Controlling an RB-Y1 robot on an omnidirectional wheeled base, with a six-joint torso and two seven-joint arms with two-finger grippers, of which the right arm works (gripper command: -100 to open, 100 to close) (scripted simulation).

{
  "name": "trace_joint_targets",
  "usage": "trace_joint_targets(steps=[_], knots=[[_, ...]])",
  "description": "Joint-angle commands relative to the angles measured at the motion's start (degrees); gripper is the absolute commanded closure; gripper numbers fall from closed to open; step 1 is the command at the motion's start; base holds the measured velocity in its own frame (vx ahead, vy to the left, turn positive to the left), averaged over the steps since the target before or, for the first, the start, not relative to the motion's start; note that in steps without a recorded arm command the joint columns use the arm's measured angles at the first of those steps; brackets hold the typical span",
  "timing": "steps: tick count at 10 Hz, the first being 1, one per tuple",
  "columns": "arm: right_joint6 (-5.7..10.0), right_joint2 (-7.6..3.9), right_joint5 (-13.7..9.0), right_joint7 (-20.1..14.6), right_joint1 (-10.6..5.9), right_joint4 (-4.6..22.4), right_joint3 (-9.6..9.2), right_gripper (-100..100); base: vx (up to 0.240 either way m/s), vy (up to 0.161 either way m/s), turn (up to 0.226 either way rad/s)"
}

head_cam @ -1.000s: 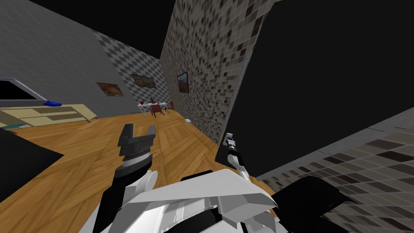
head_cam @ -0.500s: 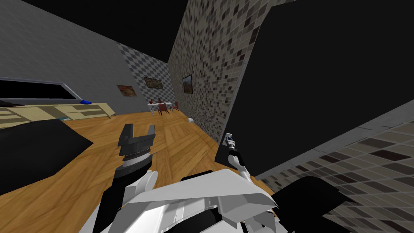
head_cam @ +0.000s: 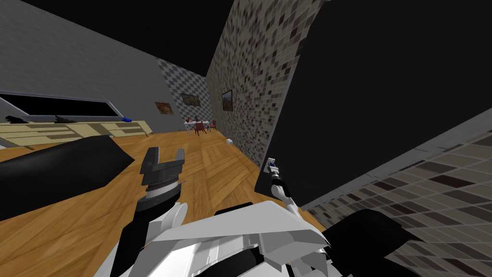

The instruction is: Pull the door open

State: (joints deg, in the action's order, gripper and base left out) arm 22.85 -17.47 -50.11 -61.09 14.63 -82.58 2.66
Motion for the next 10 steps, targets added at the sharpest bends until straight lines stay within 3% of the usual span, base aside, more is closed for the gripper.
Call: trace_joint_targets(steps=[1, 5, 6, 10], knots=[[0.26, -0.9, 0.13, -0.99, 0.48, -0.41, -1.17, 100, -0.206, -0.027, 0.129], [0.62, -2.21, 0.34, -2.28, 1.08, -0.93, -2.77, 100, -0.194, -0.016, 0.086], [0.58, -2.0, 0.34, -2.02, 0.9, -0.76, -2.53, 100, -0.081, -0.002, 0.023], [1.36, -4.11, 0.62, -4.08, 1.91, -1.3, -4.58, 100, -0.189, -0.02, 0.118]])
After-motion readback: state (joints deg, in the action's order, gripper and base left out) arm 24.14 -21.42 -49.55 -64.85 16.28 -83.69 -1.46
